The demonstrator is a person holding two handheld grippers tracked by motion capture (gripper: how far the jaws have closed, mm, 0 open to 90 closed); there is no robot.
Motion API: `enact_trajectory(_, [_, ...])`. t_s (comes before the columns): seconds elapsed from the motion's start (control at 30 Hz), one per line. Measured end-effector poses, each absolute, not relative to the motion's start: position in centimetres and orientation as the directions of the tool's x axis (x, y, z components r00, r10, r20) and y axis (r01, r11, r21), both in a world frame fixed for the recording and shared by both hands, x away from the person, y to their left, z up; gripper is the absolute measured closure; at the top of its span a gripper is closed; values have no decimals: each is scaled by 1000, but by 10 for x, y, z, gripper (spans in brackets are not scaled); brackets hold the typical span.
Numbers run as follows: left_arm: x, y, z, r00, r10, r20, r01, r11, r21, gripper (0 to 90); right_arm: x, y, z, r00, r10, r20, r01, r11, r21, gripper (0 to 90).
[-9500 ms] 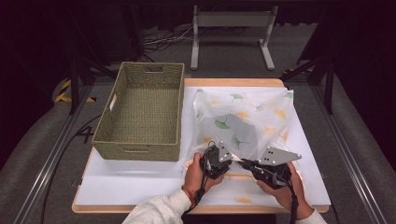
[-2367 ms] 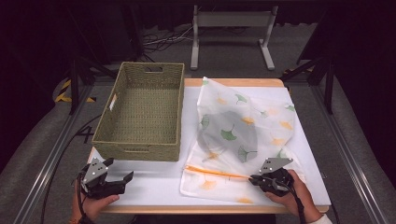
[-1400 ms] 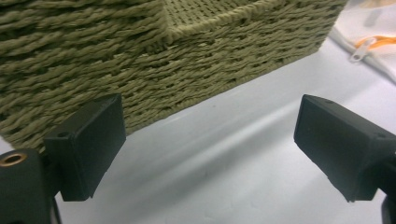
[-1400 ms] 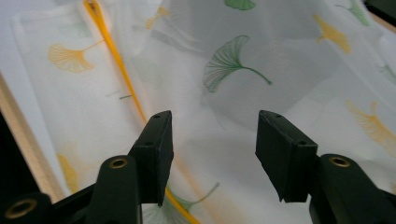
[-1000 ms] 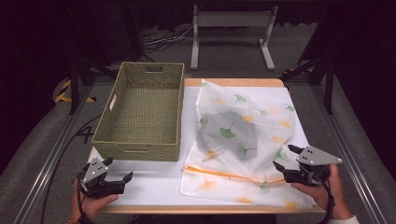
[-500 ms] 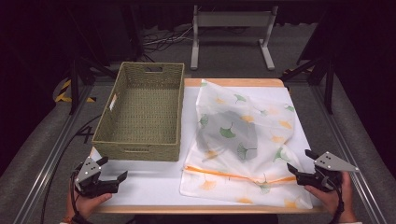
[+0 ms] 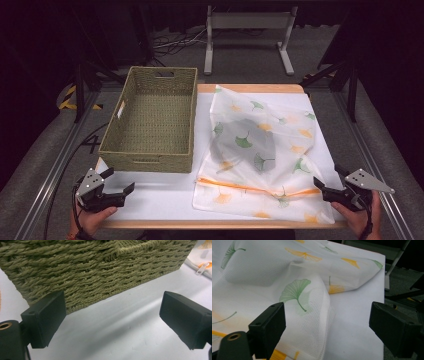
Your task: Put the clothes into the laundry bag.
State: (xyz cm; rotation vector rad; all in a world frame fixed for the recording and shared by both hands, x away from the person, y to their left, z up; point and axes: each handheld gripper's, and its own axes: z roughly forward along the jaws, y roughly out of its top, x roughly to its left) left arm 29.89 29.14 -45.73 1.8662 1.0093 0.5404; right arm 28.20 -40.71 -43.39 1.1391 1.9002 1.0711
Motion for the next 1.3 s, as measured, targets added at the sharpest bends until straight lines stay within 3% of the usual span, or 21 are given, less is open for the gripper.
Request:
enact_trajectory(0.57, [295,289,-452,547,837,-16,419,-257,871,72,285,-395,-434,-426,890,-161,351,327,878,138])
enact_trajectory(0.83, [295,291,-450,550,833,-63,420,-211,883,74,287,-392,-434,-436,887,-153,347,323,881,138])
enact_trajectory(1.3, [296,290,-451,547,835,-63,431,-216,876,78,288,-392,-433,-441,886,-144,352,318,880,134])
